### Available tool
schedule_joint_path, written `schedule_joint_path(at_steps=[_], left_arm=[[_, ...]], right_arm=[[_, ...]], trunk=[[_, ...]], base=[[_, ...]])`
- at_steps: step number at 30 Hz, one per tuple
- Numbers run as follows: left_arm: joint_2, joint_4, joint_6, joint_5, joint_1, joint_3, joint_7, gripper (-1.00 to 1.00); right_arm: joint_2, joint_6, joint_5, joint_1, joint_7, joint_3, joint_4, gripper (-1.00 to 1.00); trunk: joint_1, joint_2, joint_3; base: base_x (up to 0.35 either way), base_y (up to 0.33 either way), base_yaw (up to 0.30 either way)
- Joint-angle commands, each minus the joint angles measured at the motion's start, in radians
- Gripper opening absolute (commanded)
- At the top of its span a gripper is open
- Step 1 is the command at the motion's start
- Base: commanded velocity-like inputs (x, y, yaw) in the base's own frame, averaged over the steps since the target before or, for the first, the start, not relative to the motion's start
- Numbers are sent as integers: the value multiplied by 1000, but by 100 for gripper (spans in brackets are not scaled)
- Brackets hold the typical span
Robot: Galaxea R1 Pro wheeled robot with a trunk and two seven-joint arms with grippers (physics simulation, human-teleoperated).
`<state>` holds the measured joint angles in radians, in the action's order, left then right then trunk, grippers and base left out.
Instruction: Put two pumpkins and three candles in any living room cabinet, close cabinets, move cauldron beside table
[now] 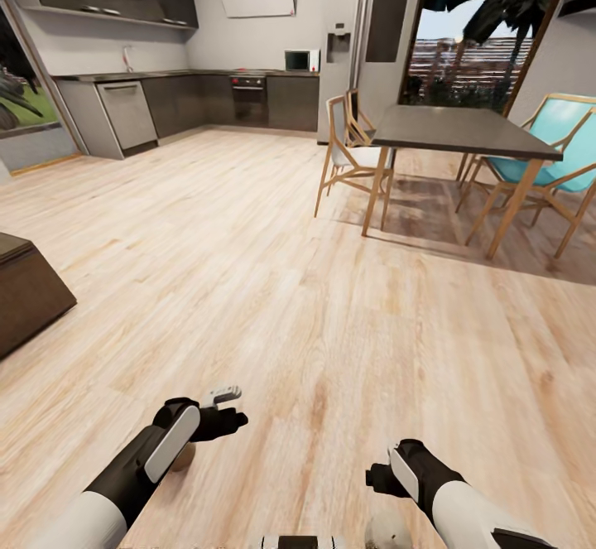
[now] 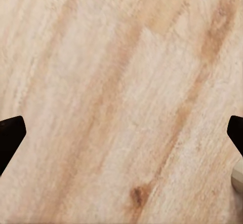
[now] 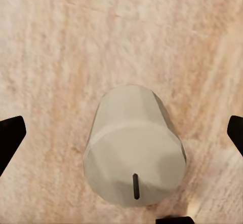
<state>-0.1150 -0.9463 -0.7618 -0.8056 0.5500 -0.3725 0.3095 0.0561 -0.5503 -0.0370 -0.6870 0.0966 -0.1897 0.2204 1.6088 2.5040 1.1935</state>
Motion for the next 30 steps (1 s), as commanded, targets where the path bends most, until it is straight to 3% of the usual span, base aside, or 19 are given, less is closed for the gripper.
schedule_joint_path(at_steps=[1,30], left_arm=[[-1,-1,-1,-11,1,-4,10,100],[-2,-9,-2,-13,1,-2,10,100]], right_arm=[[1,-5,-4,0,3,-8,2,100],[2,11,-3,0,3,-6,4,100]], trunk=[[0,1,5],[13,7,117]], base=[[0,0,0],[0,0,0]])
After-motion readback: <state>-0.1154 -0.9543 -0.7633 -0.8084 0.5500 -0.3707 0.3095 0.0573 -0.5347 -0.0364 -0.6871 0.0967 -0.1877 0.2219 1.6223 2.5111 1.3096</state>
